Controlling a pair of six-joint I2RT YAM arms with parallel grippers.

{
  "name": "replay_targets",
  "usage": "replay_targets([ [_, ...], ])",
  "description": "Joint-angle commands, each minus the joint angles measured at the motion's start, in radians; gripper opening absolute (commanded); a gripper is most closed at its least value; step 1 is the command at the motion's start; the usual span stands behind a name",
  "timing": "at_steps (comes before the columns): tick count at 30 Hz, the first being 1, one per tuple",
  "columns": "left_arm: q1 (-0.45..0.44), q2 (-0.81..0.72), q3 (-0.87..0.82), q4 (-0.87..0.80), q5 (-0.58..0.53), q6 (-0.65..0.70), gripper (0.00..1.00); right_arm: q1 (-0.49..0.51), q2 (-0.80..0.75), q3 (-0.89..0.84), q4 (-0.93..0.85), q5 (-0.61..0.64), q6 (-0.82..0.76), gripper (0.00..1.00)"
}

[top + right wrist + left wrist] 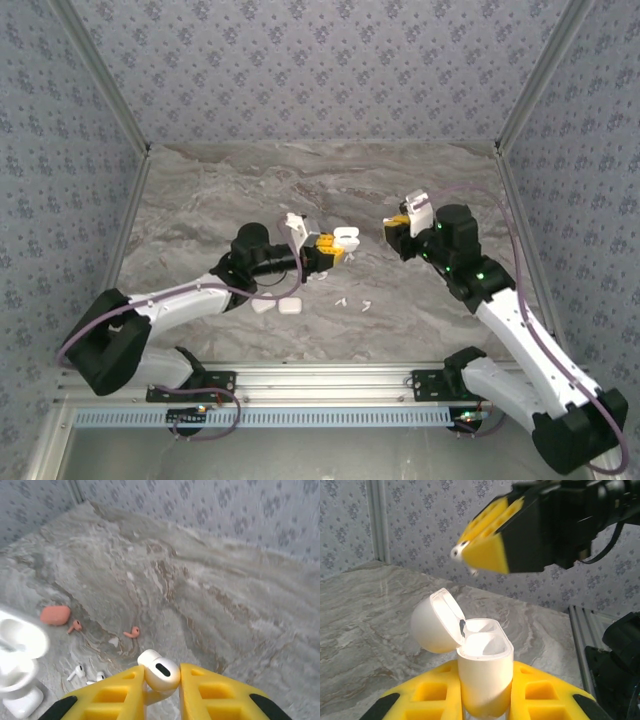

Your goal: Insert wireless bluetooth earbuds into charging case

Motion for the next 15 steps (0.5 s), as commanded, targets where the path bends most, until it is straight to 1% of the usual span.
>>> replay_targets([
  [1, -0.007, 0.021, 0.059, 0.100, 0.054, -0.061, 0.00, 0.012, -0.049, 0.000, 0.018, -0.067, -0.093, 0.24],
  [5, -0.024, 0.038, 0.080, 0.108, 0.059, -0.071, 0.00, 0.040, -0.067, 0.009, 0.033, -0.099, -0.129, 0.24],
  [10, -0.045, 0.047, 0.106, 0.076, 0.064, -0.058, 0.00, 0.076, -0.062, 0.006, 0.071, -0.104, -0.154, 0.24],
  [15, -0.048, 0.053, 0.114, 0.076, 0.064, -0.065, 0.00, 0.089, -0.060, 0.000, 0.082, -0.106, -0.161, 0.24],
])
